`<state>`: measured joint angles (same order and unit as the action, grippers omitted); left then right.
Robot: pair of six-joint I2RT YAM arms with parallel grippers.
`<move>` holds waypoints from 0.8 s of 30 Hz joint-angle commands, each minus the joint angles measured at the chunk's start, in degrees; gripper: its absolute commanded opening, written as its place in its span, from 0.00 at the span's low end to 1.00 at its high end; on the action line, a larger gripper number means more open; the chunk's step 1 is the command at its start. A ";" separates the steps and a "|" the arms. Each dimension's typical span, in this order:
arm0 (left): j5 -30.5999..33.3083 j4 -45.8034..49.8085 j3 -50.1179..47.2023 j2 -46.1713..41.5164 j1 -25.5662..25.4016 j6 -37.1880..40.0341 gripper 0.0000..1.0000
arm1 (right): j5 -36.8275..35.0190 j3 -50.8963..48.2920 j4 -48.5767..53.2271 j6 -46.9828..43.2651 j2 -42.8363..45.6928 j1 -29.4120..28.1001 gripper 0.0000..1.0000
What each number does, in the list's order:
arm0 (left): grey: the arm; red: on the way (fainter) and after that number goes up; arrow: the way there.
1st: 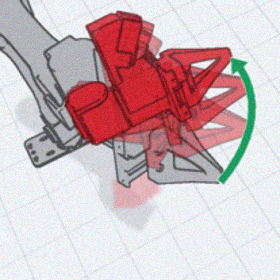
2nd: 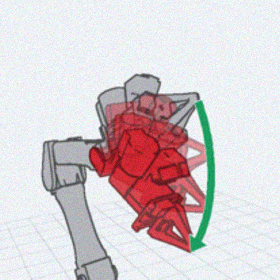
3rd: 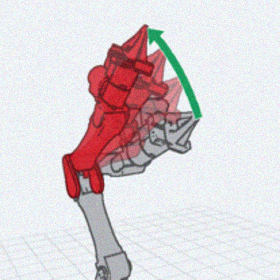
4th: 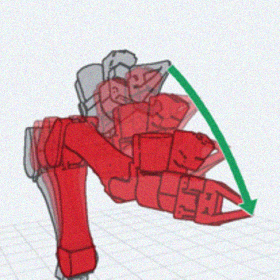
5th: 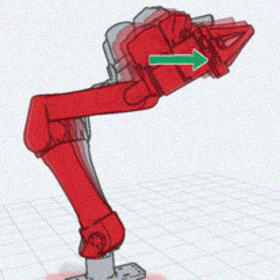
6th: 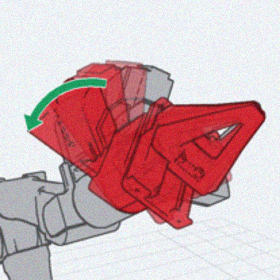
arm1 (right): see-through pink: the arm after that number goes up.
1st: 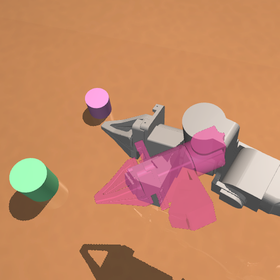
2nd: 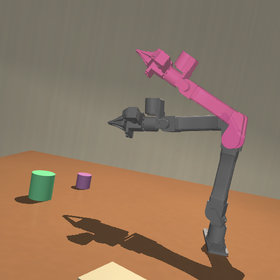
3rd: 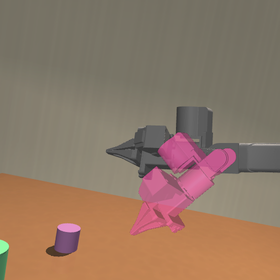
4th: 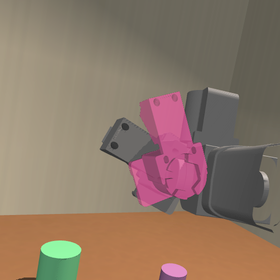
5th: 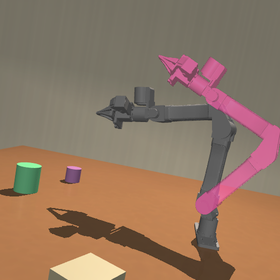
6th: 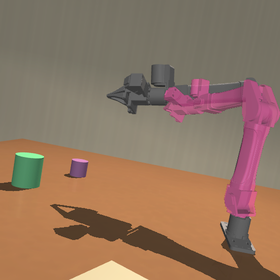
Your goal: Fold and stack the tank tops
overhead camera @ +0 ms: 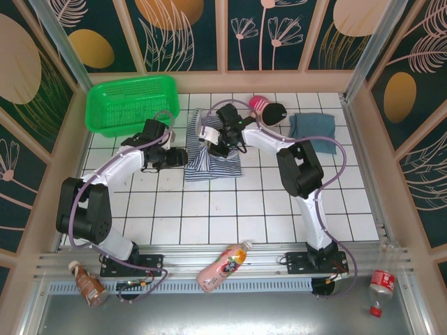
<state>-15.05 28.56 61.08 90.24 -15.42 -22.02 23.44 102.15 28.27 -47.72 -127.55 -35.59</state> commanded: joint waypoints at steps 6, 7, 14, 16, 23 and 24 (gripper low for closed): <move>-5.24 -4.21 -2.59 -1.81 0.16 -1.21 0.62 | -3.03 3.78 -1.21 -0.79 1.72 0.20 0.10; -5.42 -4.29 -2.68 -1.81 0.15 -1.12 0.62 | -3.26 4.31 -0.25 -0.79 1.83 0.20 0.10; -6.06 -4.56 -2.98 -2.03 0.14 -0.83 0.62 | -6.54 7.53 2.47 -1.83 0.02 0.61 0.09; -6.35 -4.52 -3.29 -2.03 0.13 -0.75 0.61 | -6.57 9.30 2.59 -1.75 -1.08 0.78 0.09; -6.84 -4.94 -2.82 0.72 0.19 0.62 0.61 | -6.35 9.23 0.11 -1.18 -5.49 1.49 0.24; -6.54 -4.76 -2.10 1.75 0.14 1.21 0.61 | -6.51 8.94 -1.25 -0.62 -5.70 1.56 0.30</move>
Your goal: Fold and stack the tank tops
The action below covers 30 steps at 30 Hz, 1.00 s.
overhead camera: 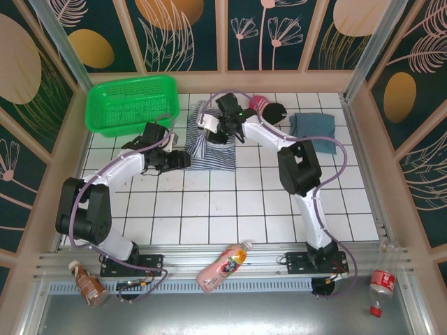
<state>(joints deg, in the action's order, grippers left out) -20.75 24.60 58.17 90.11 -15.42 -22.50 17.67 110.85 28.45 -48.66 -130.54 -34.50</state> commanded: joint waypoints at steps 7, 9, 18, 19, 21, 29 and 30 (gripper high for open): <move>1.35 -1.20 5.20 6.94 0.15 3.50 0.59 | -8.48 4.77 -7.64 6.34 -5.11 1.00 0.43; 0.50 -1.50 5.97 7.78 0.15 3.50 0.58 | -11.56 5.99 -8.31 9.37 -5.18 1.42 0.43; -1.71 -2.05 7.72 11.95 -0.04 5.50 0.51 | -5.12 -19.33 -16.76 9.68 12.60 2.57 0.48; -1.78 -2.19 8.48 12.39 -0.16 5.73 0.50 | -4.90 -22.45 -18.30 9.49 14.44 2.75 0.49; -1.49 -1.67 10.61 13.51 -1.19 7.52 0.49 | -4.94 -27.61 -19.69 7.37 17.04 2.85 0.51; 6.71 3.11 16.43 18.51 -5.19 14.14 0.52 | -9.78 -33.68 -25.45 2.19 16.27 2.78 0.55; 6.86 3.10 17.14 19.04 -5.30 14.15 0.52 | -10.08 -33.04 -25.70 1.72 15.38 2.69 0.55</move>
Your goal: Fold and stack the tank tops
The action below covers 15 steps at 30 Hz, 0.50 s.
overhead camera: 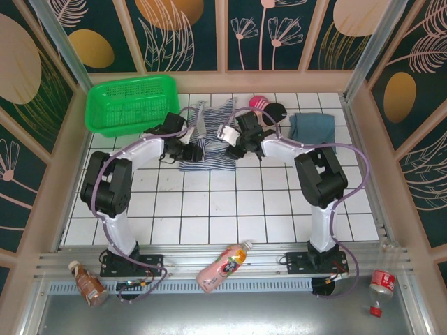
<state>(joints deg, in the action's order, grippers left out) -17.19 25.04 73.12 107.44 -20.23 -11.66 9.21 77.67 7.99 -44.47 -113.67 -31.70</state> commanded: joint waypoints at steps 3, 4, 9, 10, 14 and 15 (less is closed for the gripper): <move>5.55 3.95 4.99 4.26 -1.15 4.20 0.52 | -3.21 1.42 -7.06 -3.01 -3.69 -0.14 0.55; 6.82 5.02 6.17 5.35 -1.33 4.89 0.51 | -3.43 2.04 -7.23 -3.09 -4.43 -0.11 0.55; 15.30 8.32 10.61 8.36 -1.30 6.72 0.45 | -3.72 3.66 -8.67 -2.92 -7.03 -0.11 0.54; 16.47 8.83 11.44 8.62 -1.30 6.95 0.42 | -3.76 4.04 -8.80 -2.92 -7.42 -0.11 0.54; 15.20 8.96 13.73 9.53 -1.31 7.44 0.33 | -2.64 5.89 -8.95 -0.83 -8.71 0.02 0.49; 14.36 8.53 13.73 9.56 -1.30 7.51 0.30 | -2.54 6.21 -8.97 -0.29 -8.85 0.06 0.47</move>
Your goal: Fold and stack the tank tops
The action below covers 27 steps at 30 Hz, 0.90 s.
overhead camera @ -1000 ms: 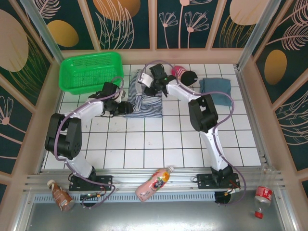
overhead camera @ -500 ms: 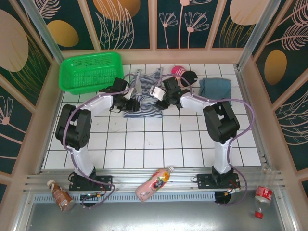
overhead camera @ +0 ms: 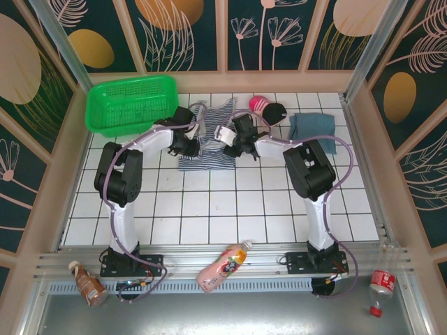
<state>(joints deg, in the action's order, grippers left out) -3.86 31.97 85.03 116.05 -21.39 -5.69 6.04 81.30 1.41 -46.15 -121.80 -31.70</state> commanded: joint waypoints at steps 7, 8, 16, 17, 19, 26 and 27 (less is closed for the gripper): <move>-0.99 2.23 4.18 1.76 0.48 1.83 0.08 | 3.25 3.50 -2.64 6.36 -0.87 0.02 0.24; -0.83 2.63 4.94 2.02 0.82 1.94 0.05 | 3.48 3.46 -2.42 6.77 -0.83 0.04 0.21; -2.36 3.39 9.00 3.95 3.60 2.80 0.00 | 5.75 2.91 -0.39 9.60 0.98 2.12 0.12; -2.53 3.36 9.25 4.23 3.87 2.93 0.00 | 6.22 3.10 0.33 9.98 1.32 2.25 0.12; -2.97 3.43 10.01 4.76 4.37 2.83 0.00 | 6.78 3.06 1.54 10.27 1.79 2.34 0.11; -14.40 2.05 4.59 -0.90 3.77 -5.45 0.43 | 7.39 1.86 2.10 10.55 2.10 2.56 0.11; -14.09 1.79 3.67 -1.88 2.87 -6.25 0.47 | 7.49 1.80 2.15 10.62 2.04 2.57 0.11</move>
<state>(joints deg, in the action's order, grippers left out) -12.53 33.67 91.18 118.26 -17.10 -7.79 12.01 83.50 2.24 -36.86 -121.89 -29.23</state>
